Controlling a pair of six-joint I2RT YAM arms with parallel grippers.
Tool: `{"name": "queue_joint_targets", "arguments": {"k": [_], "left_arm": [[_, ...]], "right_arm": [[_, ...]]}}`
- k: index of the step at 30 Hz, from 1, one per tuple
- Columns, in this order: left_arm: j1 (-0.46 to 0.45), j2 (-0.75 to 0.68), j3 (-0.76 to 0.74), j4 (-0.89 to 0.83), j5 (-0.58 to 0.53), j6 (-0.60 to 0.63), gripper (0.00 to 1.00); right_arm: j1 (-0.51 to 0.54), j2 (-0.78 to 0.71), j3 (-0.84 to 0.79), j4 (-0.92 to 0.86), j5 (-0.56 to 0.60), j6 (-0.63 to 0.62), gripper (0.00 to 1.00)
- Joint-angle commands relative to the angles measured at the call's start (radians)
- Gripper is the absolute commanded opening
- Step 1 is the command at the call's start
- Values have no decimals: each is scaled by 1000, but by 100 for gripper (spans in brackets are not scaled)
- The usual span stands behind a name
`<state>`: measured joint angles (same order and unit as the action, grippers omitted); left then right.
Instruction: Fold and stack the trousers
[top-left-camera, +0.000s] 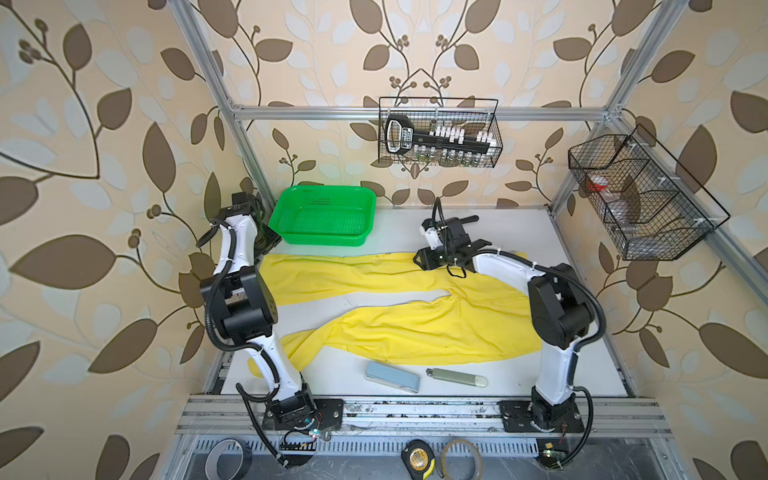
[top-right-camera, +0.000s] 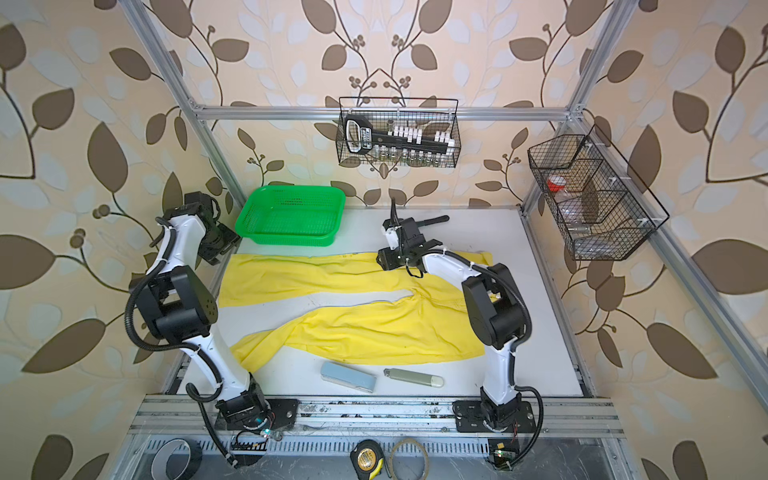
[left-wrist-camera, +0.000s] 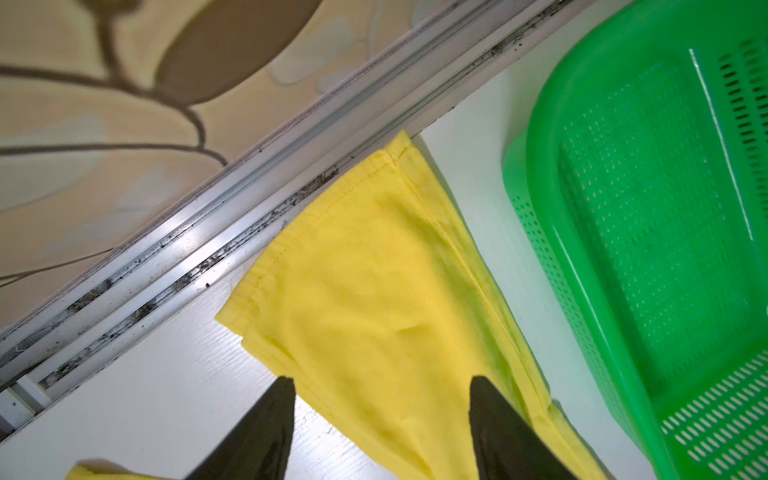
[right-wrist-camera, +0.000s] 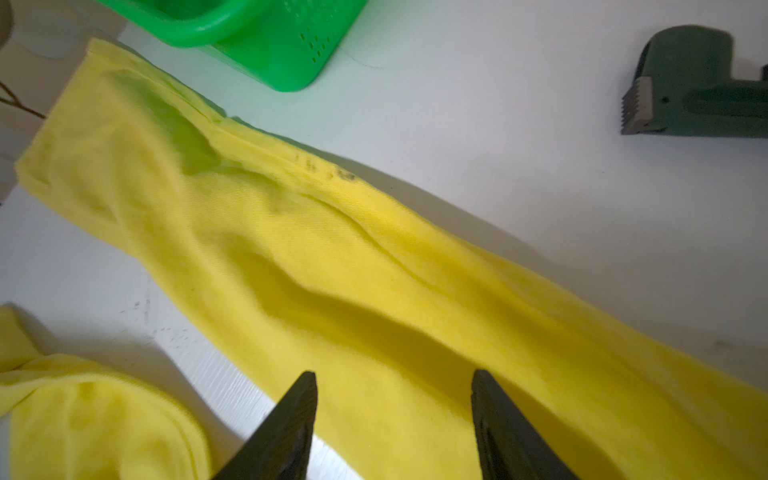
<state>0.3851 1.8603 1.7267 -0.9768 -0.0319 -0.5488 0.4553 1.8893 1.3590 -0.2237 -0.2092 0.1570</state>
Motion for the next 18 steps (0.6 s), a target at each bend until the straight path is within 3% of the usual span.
{"name": "queue_joint_targets", "arguments": {"k": [1, 7, 12, 18], "left_arm": [[-21, -111, -137, -32, 86, -17, 66], [-98, -123, -337, 110, 122, -63, 52], [-132, -46, -381, 190, 123, -72, 44], [-140, 35, -408, 234, 89, -43, 41]], "right_arm": [[-41, -78, -110, -37, -50, 31, 60], [-170, -118, -221, -35, -64, 78, 60], [-256, -26, -125, -50, -51, 93, 59], [-287, 139, 64, -140, 4, 139, 59]]}}
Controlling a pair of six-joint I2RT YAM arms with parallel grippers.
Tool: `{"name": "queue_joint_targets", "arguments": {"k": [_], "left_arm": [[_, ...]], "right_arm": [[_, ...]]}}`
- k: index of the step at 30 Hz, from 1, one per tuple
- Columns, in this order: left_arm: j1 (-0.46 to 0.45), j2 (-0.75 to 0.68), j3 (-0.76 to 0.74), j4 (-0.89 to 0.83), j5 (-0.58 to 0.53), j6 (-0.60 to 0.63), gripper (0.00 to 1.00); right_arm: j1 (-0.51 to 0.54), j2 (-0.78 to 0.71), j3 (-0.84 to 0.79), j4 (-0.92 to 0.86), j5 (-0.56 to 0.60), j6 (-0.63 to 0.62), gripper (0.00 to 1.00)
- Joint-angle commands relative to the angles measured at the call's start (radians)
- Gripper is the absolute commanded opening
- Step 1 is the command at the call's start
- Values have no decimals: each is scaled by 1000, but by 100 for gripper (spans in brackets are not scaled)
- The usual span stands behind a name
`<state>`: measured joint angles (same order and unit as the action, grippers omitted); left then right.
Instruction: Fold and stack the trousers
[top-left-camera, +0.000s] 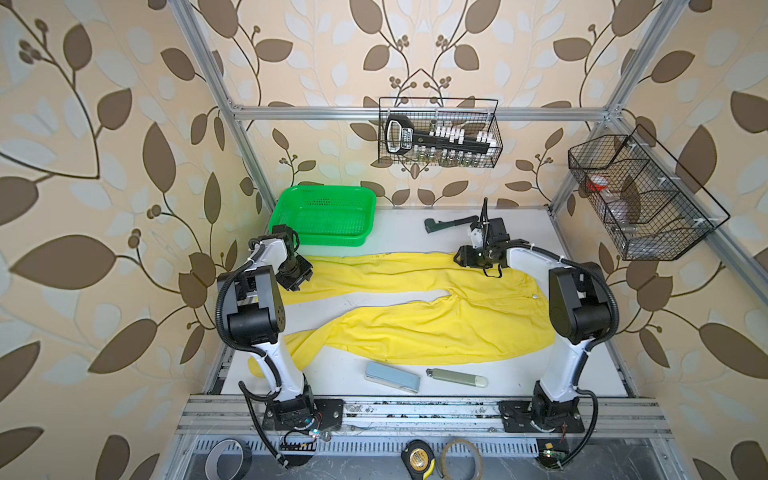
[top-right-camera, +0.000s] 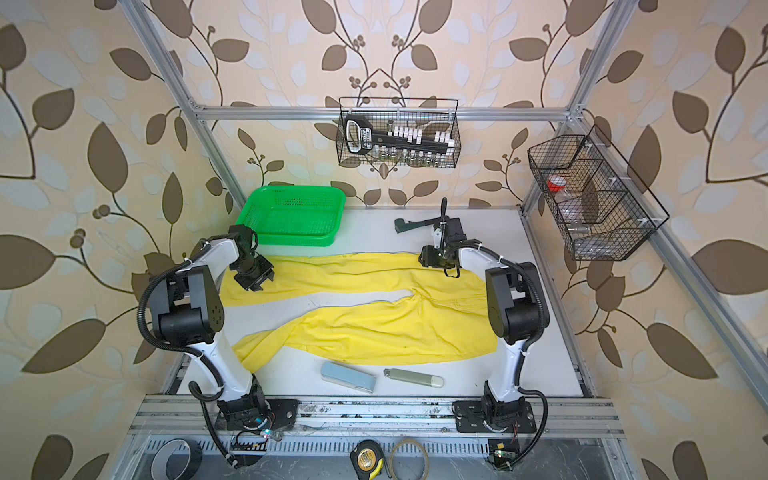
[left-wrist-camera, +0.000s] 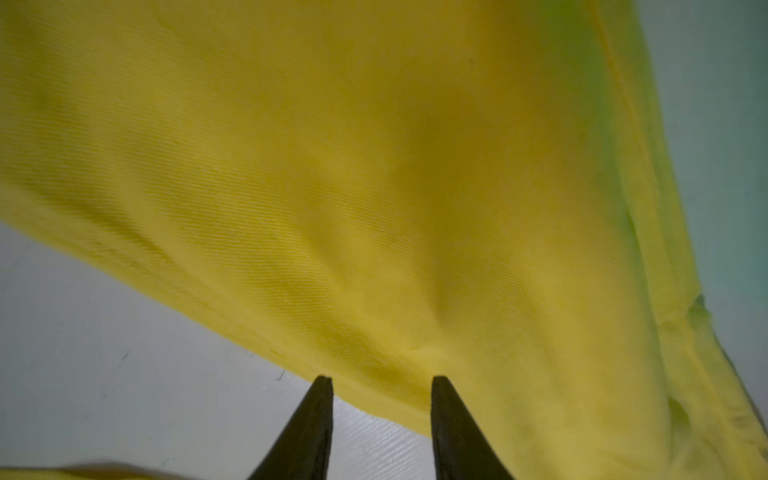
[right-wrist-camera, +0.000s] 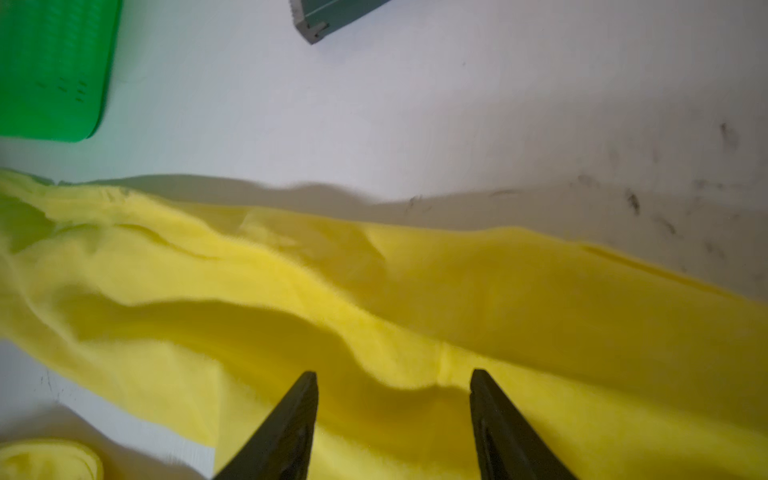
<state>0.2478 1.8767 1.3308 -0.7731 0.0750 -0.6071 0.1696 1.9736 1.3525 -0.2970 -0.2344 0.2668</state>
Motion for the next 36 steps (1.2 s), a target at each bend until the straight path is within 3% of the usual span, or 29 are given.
{"name": "queue_joint_targets", "arguments": {"k": [1, 8, 15, 16, 18, 20, 23, 30, 36], "left_arm": [[-3, 28, -12, 31, -27, 26, 41], [-4, 80, 30, -50, -154, 88, 42], [-3, 133, 67, -83, -209, 140, 43], [-4, 140, 75, -84, -211, 148, 44], [-4, 143, 88, -88, -195, 159, 45], [-9, 142, 98, -94, -175, 174, 45], [-18, 137, 104, -102, -153, 202, 47], [-20, 137, 124, -89, -72, 256, 54], [-19, 134, 200, -125, -117, 294, 61]], "right_arm": [[-2, 76, 94, -80, 35, 37, 59], [-24, 164, 171, -141, 95, 135, 59], [-85, 198, 183, -156, 124, 166, 59], [-95, 210, 192, -161, 128, 163, 59], [-106, 236, 223, -182, 131, 143, 48], [-121, 258, 255, -189, 117, 155, 47], [-141, 290, 313, -204, 122, 166, 53], [-165, 349, 385, -214, 77, 114, 55], [-191, 216, 367, -234, 33, 10, 60]]}}
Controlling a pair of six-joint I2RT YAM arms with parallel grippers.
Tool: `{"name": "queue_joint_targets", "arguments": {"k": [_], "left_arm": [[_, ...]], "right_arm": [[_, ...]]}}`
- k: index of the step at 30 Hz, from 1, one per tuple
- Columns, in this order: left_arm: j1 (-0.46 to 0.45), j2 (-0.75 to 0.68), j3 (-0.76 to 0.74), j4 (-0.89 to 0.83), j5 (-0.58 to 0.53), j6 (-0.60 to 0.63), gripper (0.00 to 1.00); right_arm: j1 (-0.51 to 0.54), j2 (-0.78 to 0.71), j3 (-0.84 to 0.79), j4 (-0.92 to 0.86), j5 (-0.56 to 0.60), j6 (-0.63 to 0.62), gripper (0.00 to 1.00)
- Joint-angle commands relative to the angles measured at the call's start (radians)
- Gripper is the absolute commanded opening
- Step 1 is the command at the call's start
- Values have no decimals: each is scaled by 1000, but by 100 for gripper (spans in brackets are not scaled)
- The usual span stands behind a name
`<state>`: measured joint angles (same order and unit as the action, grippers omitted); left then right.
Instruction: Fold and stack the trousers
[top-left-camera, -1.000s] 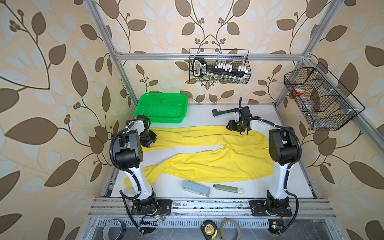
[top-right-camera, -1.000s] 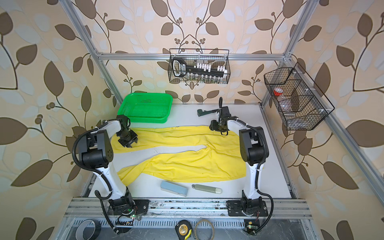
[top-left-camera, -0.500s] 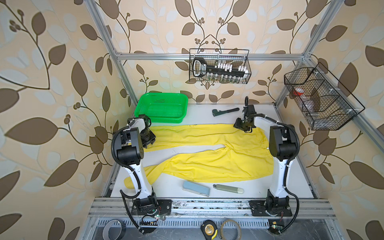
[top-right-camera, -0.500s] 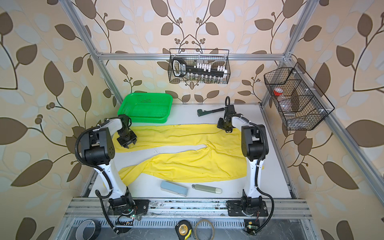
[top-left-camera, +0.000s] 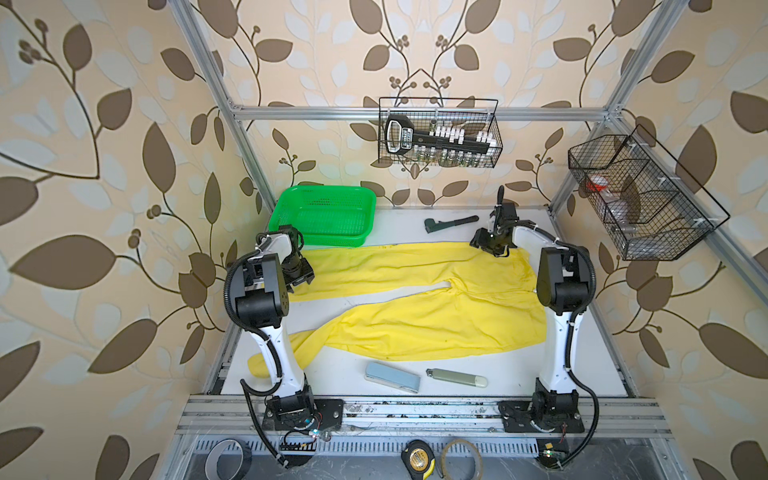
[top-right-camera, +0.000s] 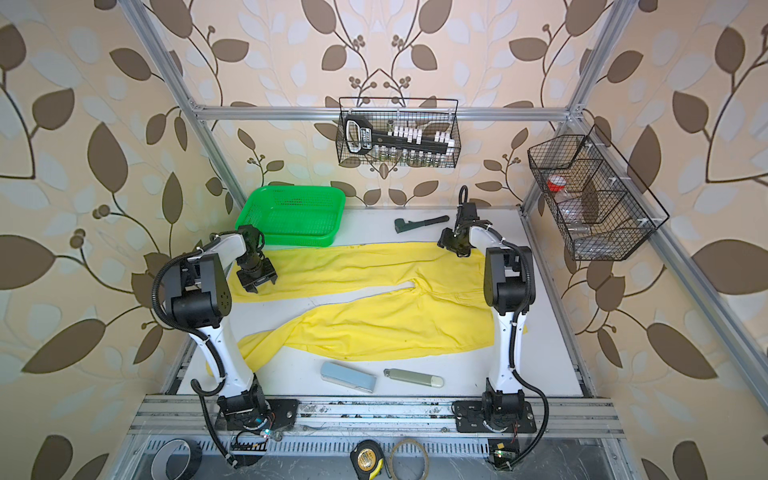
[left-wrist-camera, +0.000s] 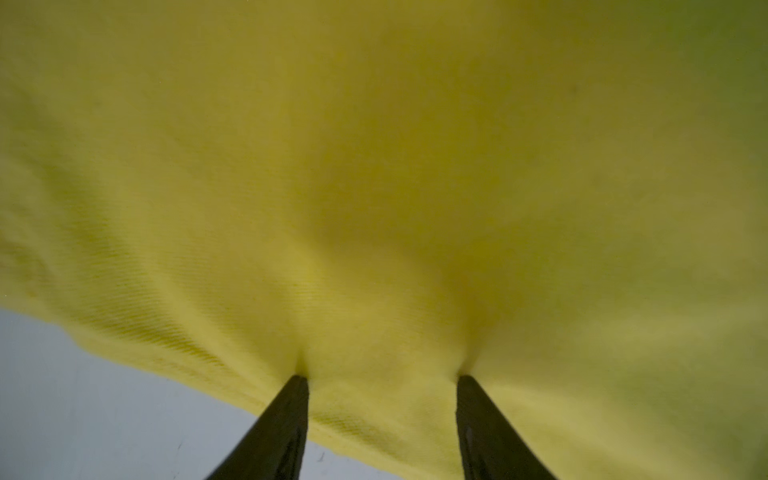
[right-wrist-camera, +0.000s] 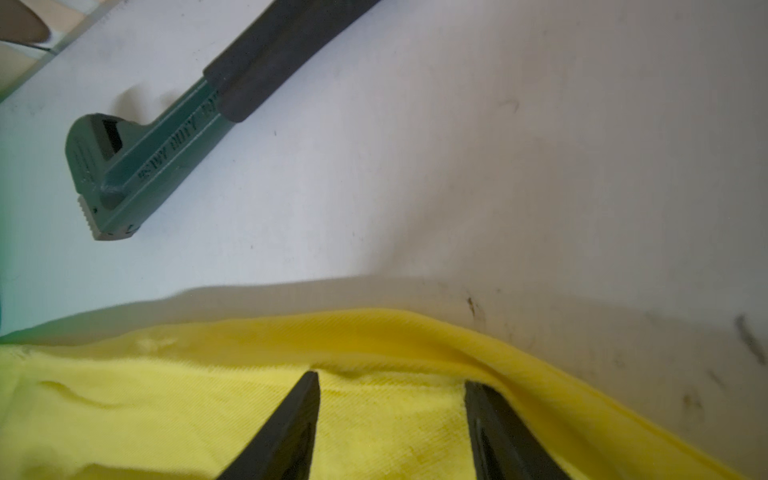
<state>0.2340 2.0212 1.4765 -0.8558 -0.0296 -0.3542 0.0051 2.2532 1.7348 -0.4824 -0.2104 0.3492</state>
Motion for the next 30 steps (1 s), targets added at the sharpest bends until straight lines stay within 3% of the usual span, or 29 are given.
{"name": "queue_joint_targets", "arguments": {"k": [1, 6, 10, 15, 25, 30], "left_arm": [[-6, -18, 63, -49, -6, 40, 62], [-23, -97, 68, -99, 69, 13, 66], [-49, -180, 6, -147, 109, -45, 66], [-124, -292, -102, -179, 134, -111, 67], [-330, -341, -209, -134, 97, -234, 67], [-362, -308, -183, -126, 90, -238, 67]], "right_arm": [[-32, -97, -29, -58, 14, -83, 60], [-79, -261, -163, -108, 142, -156, 62], [-131, -283, -229, -131, 254, -211, 62], [-185, -240, -215, -114, 229, -235, 59], [-116, -214, -188, -76, 601, -402, 54], [-91, -177, -186, -53, 726, -479, 42]]}}
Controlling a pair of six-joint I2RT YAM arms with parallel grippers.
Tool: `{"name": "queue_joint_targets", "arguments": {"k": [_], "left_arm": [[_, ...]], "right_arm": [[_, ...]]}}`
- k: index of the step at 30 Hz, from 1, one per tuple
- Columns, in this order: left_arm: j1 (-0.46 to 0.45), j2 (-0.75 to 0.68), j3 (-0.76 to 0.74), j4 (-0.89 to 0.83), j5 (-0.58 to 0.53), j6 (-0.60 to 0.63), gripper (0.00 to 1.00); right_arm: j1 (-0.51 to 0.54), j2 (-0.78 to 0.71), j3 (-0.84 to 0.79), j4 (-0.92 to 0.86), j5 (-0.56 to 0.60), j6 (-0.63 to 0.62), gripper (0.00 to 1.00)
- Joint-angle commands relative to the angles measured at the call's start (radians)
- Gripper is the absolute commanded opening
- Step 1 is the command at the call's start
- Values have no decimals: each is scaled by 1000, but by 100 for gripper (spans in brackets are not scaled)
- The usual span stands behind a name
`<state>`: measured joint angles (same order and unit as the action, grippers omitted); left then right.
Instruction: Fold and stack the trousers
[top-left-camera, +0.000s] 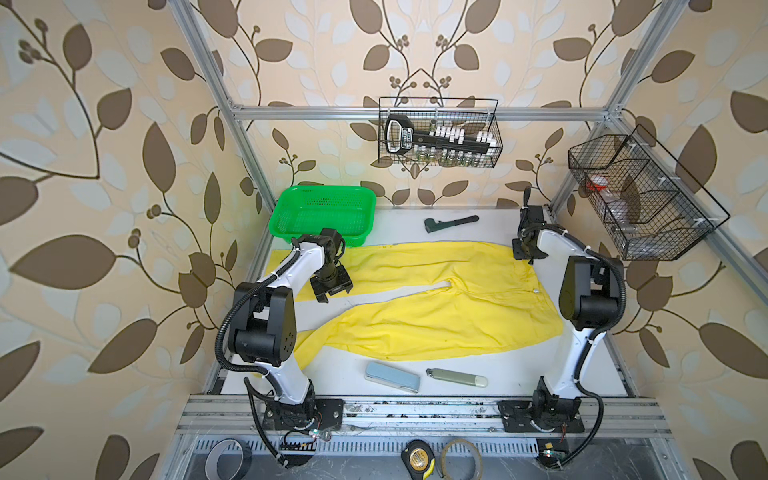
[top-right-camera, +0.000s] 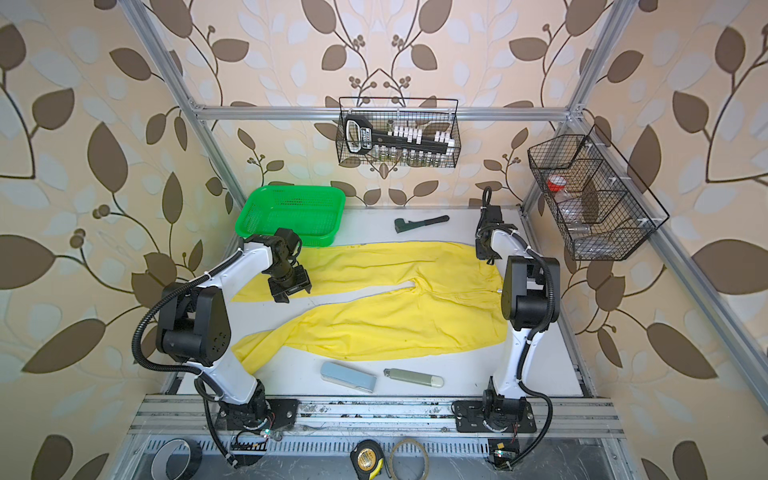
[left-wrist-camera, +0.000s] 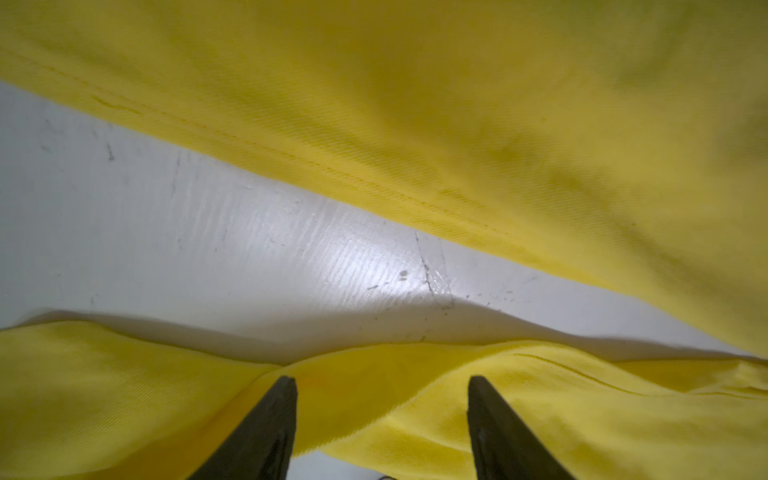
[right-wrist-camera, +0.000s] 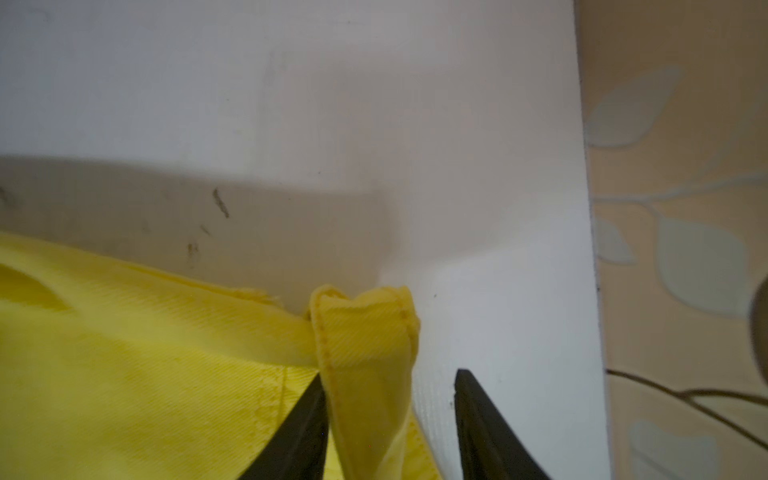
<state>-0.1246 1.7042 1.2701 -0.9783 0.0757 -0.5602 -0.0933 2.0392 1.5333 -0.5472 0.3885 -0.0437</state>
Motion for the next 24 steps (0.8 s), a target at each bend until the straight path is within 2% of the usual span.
{"name": "queue_joint_targets", "arguments": {"k": [1, 5, 9, 11, 13, 17, 20, 24], "left_arm": [[-4, 13, 26, -5, -19, -29, 67], [-9, 38, 17, 10, -24, -17, 67], [-7, 93, 32, 30, -61, 13, 67], [-8, 132, 74, 28, -84, 29, 67], [-7, 171, 122, 23, -91, 41, 67], [1, 246, 199, 2, -154, 66, 67], [27, 280, 235, 10, -157, 74, 67], [50, 319, 303, 3, -162, 96, 67]], "right_arm": [[10, 39, 17, 20, 139, -92, 39], [23, 54, 38, 38, 142, -102, 24], [1, 61, 52, 15, 56, -59, 5], [-18, 45, 50, 4, -10, -30, 0], [-49, 14, 43, -8, -125, 20, 0], [-115, -53, 27, -67, -450, 100, 0], [-130, -99, -4, -136, -664, 115, 0], [-143, -165, -69, -136, -883, 138, 0]]}}
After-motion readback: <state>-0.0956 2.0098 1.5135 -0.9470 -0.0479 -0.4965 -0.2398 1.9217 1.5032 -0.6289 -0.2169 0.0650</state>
